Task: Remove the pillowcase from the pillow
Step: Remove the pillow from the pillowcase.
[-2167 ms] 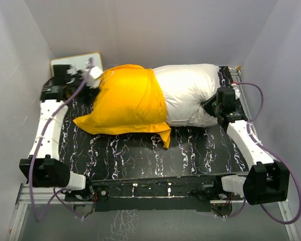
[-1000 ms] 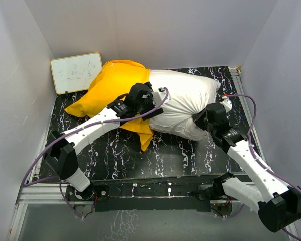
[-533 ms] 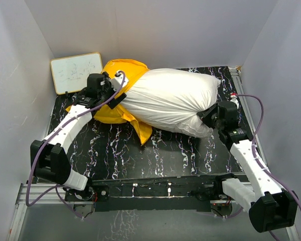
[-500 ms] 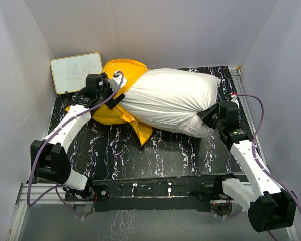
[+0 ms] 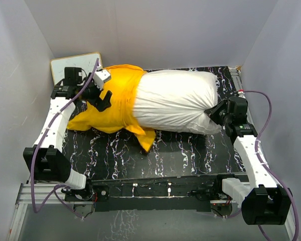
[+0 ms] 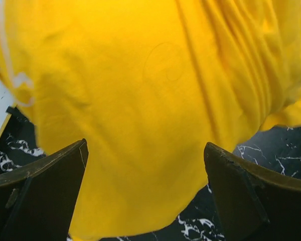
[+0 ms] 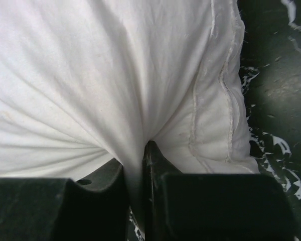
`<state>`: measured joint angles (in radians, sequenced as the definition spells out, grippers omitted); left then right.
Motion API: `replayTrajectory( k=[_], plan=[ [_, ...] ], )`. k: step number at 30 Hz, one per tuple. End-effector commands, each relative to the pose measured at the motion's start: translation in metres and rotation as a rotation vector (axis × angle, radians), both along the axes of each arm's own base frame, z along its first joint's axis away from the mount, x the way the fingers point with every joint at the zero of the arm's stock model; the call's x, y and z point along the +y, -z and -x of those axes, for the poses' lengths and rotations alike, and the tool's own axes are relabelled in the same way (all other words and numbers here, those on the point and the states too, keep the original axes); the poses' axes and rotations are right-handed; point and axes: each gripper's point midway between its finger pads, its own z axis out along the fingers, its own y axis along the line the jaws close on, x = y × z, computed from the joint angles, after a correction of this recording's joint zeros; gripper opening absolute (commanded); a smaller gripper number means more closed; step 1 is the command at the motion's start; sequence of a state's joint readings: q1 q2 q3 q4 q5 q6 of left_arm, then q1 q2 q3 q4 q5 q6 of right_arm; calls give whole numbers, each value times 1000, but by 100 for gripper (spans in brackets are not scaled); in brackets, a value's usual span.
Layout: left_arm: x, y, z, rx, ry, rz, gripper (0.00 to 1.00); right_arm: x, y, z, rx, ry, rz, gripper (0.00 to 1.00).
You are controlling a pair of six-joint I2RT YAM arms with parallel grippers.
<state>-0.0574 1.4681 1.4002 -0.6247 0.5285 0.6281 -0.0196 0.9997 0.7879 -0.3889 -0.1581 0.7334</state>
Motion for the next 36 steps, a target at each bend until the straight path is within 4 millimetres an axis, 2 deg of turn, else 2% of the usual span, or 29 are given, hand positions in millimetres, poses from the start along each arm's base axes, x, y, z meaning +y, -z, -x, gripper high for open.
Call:
replayTrajectory(
  k=[1,4,7,9,12,15,16,18,21,24,25,27,28,29,31,33,36],
  plan=[
    [14,-34,55,70,64,-12,97,-58,-45,-22,-122,219,150,8],
    [48,-8,64,102,32,-125,97,-63,-40,-23,-102,237,170,8],
    [75,17,74,156,4,-133,97,-63,-38,-24,-103,246,164,8],
    [90,41,88,214,11,-156,97,-61,-37,-25,-105,242,146,8],
    [99,76,116,332,62,-159,97,-59,-36,-27,-102,228,142,8],
    [91,103,133,368,127,-130,97,-57,-35,-28,-100,217,142,8],
    [89,110,132,349,131,-119,97,-57,-35,-27,-100,214,144,8],
    [86,119,114,277,91,-102,97,-57,-35,-27,-101,210,150,8],
    [89,118,77,174,5,-93,97,-54,-36,-25,-106,194,146,8],
    [106,113,38,45,-96,-131,97,-48,-36,-23,-113,169,127,8],
    [108,110,32,2,-88,-147,97,-47,-34,-23,-107,161,120,8],
    [101,109,35,-27,-25,-146,97,-44,-31,-22,-101,148,110,8],
    [95,111,41,-28,25,-138,97,-42,-30,-22,-101,141,104,8],
    [89,103,47,-65,77,-142,97,-40,-30,-22,-103,135,96,8],
    [78,101,63,-106,191,-155,97,-37,-30,-23,-110,126,78,8],
    [70,98,69,-142,242,-160,97,-34,-34,-26,-122,117,61,9],
    [60,109,78,-105,322,-174,97,-34,-37,-28,-130,113,64,8]
  ],
)
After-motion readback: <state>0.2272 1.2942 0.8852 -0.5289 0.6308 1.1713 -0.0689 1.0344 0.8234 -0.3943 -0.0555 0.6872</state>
